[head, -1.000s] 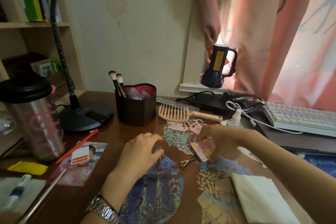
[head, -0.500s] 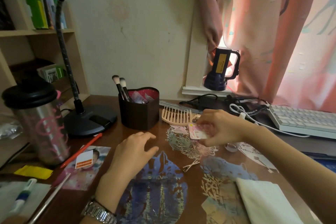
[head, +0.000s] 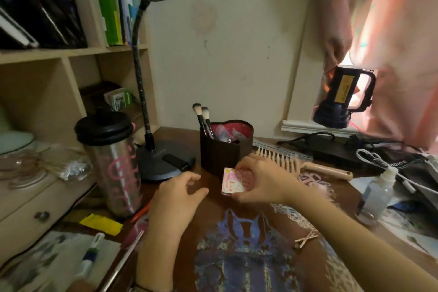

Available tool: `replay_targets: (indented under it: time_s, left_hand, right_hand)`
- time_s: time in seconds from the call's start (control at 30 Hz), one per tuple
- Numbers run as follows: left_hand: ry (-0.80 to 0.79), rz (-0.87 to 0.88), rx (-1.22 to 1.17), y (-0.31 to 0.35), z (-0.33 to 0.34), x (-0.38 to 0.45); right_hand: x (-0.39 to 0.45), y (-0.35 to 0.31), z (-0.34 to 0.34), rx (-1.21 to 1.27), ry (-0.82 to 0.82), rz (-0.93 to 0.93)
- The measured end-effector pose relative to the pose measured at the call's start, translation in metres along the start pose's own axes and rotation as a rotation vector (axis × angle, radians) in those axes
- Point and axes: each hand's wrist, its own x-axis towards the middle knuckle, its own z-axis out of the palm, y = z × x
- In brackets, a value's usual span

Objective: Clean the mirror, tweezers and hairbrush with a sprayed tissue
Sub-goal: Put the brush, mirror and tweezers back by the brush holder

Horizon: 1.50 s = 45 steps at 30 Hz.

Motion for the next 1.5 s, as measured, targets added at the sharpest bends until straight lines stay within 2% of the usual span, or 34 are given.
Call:
replay_targets:
  time_s: [0.17,0.43,0.97,1.1,1.23,1.37,1.5]
  left_hand:
    - [0.045,-0.013,0.035,-0.008,-0.012,0.001]
    - [-0.143,-0.075,0.138,-0.010,-0.017,-0.003]
    - [-0.169,-0.045,0.096,-0.009,-0.018,-0.003]
    - [-0.168,-0.046,0.088,-0.009,-0.017,-0.003]
    - [-0.124,-0.026,0.115,-0.004,-0.015,-0.004]
    - [-0.123,0.033,0.128,0.008,-0.010,-0.006]
    - [-0.206,0.134,0.163,0.031,0.004,-0.017]
  right_hand:
    - [0.022,-0.010,0.026,0.027,-0.029,-0.010]
    - [0.042,-0.021,0.052,0.044,-0.036,-0.027]
    - [0.048,-0.028,0.066,0.052,-0.159,-0.045]
    - [0.039,-0.028,0.048,0.080,-0.169,-0.055]
    - [0.015,-0.016,0.005,0.025,-0.102,-0.053]
    - [-0.032,0.002,-0.039,0.037,-0.061,0.035]
    - [-0.085,0.027,-0.056,0.013,-0.052,0.146]
